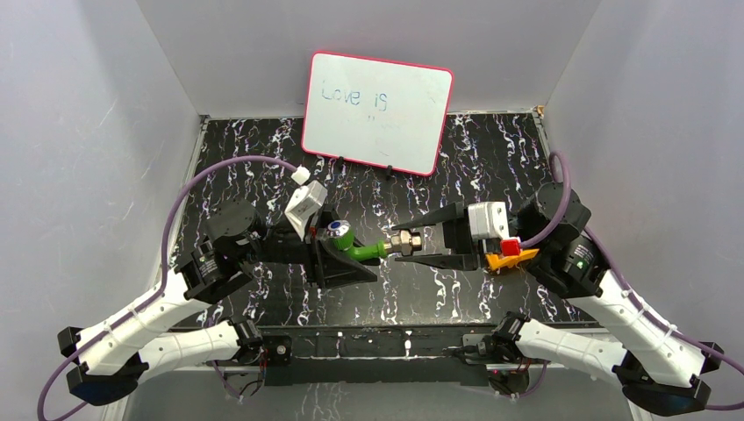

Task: Install the water faucets
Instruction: Screw the water faucet onto the adaptor.

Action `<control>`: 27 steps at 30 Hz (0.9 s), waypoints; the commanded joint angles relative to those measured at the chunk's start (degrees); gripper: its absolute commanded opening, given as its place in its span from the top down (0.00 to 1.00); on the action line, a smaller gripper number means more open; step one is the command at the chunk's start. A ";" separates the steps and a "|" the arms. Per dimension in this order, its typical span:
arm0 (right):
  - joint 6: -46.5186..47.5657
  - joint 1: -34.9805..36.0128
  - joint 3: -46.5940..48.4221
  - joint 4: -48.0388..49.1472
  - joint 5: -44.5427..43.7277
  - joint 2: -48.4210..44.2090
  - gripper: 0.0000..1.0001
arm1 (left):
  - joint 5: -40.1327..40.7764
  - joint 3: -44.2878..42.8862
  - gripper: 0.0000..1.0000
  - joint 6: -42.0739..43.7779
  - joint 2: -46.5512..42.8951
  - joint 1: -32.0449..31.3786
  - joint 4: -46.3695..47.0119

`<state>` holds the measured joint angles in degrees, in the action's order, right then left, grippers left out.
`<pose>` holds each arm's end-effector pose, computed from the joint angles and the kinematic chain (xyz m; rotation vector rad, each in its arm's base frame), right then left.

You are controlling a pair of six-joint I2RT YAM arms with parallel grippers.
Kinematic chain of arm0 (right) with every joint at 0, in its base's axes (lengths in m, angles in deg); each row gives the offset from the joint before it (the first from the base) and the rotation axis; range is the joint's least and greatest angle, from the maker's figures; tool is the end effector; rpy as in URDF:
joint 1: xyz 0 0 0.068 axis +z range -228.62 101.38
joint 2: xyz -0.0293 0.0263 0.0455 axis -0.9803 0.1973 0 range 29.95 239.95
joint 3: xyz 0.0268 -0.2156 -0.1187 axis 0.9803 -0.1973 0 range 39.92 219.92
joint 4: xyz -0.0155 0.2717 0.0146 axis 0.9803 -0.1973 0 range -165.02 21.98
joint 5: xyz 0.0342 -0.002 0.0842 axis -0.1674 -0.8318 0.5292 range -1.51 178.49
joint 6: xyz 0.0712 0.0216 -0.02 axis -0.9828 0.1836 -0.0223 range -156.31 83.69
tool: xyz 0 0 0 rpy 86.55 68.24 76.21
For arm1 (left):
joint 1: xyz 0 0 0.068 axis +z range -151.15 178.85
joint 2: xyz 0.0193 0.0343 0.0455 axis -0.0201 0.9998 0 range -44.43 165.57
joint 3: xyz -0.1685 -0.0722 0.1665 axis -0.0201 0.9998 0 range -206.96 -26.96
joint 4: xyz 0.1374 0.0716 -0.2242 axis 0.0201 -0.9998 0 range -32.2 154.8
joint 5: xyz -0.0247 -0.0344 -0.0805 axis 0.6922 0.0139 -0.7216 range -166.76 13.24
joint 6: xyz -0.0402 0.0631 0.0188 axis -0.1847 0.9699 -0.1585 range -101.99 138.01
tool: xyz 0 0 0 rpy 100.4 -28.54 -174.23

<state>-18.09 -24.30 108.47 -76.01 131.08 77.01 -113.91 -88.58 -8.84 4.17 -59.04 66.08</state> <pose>0.0771 0.1833 0.4661 -1.3101 0.6797 1.0103 0.0843 -0.2089 0.4394 0.9968 1.2352 -1.6254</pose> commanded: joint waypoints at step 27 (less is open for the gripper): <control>-5.84 0.18 5.70 1.64 4.83 2.89 1.00 | 0.51 -1.97 1.00 1.32 1.32 -0.13 -0.93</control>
<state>-22.92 -24.23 111.07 -78.61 136.94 78.79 -113.84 -88.60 -7.99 4.79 -59.00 64.01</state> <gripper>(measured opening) 0.514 0.303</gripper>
